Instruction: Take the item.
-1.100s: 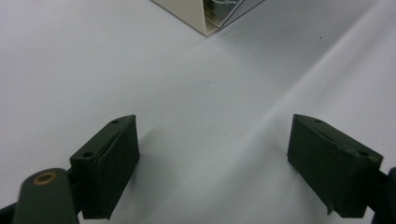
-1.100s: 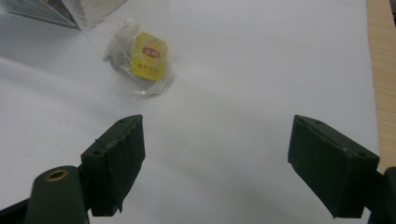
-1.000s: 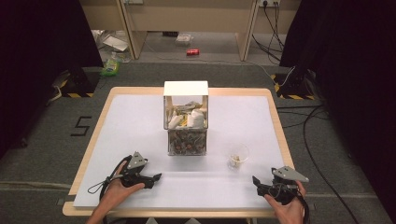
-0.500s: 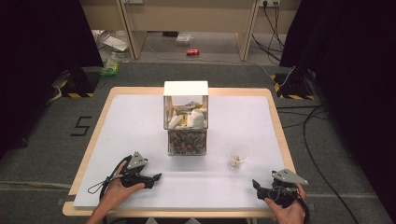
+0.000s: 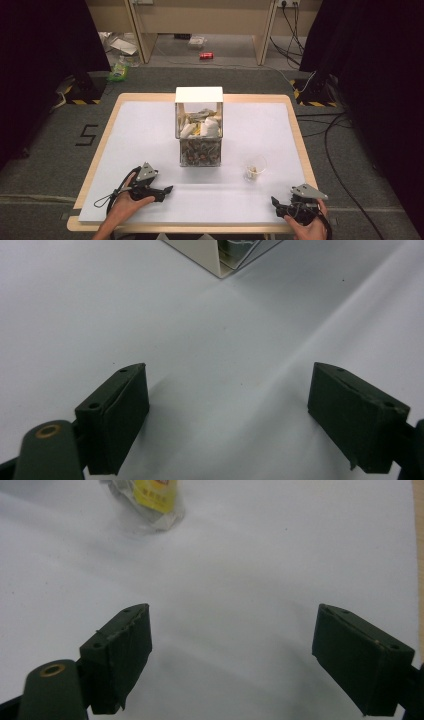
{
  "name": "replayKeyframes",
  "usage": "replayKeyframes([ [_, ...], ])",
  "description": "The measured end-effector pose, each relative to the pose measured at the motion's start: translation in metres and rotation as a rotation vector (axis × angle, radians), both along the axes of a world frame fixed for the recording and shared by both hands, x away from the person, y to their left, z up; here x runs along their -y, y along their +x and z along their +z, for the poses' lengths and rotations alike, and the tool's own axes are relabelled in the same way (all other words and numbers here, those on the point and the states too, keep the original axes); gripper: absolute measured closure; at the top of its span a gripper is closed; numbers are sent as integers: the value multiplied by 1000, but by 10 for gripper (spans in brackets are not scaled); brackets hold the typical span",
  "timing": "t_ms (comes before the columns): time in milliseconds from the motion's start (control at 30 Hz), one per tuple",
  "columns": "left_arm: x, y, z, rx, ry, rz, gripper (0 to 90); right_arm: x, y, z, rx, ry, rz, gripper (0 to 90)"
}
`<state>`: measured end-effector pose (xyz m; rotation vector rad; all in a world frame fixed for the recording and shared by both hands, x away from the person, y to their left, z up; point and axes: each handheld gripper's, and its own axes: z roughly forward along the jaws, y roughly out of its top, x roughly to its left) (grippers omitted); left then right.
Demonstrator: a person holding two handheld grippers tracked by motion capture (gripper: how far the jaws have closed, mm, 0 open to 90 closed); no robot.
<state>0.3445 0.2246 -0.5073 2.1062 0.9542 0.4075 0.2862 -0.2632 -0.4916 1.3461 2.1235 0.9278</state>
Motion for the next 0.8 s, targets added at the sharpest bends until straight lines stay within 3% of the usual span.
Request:
replayKeyframes([
  [100,0,0,0,0,0,0,157,0,-1,-5,-27,-25,2,163],
  [233,0,0,0,0,0,0,157,1,-2,-7,-31,0,-6,159],
  [567,0,0,0,0,0,0,157,5,-8,-14,40,32,-1,158],
  [800,0,0,0,0,0,0,157,5,-9,-15,46,37,-1,158],
])
